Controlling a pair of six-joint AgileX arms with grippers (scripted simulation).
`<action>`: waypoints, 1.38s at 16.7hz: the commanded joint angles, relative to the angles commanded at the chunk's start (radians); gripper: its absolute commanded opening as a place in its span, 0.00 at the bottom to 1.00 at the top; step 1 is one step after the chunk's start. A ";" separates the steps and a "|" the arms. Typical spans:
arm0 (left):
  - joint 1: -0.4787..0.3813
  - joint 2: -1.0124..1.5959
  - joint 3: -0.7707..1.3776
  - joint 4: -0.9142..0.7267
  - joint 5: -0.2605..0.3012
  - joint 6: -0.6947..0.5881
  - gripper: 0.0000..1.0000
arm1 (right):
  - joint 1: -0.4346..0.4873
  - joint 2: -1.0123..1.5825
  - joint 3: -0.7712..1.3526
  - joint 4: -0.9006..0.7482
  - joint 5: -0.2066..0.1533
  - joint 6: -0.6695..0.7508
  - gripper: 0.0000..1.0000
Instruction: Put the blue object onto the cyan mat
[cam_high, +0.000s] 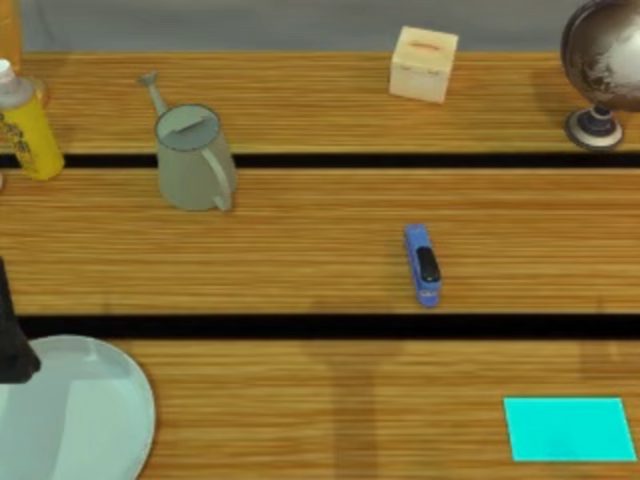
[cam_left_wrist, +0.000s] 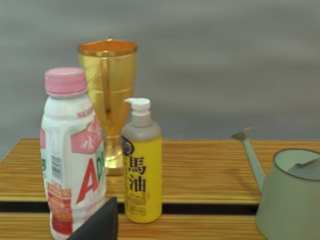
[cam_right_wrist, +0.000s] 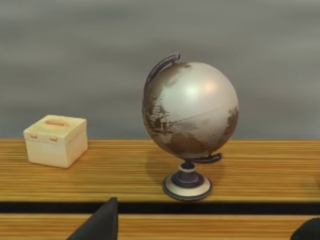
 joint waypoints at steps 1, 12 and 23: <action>0.000 0.000 0.000 0.000 0.000 0.000 1.00 | 0.000 0.000 0.000 0.000 0.000 0.000 1.00; 0.000 0.000 0.000 0.000 0.000 0.000 1.00 | 0.137 0.567 0.546 -0.349 -0.003 0.110 1.00; 0.000 0.000 0.000 0.000 0.000 0.000 1.00 | 0.383 1.803 1.575 -1.029 0.002 0.301 1.00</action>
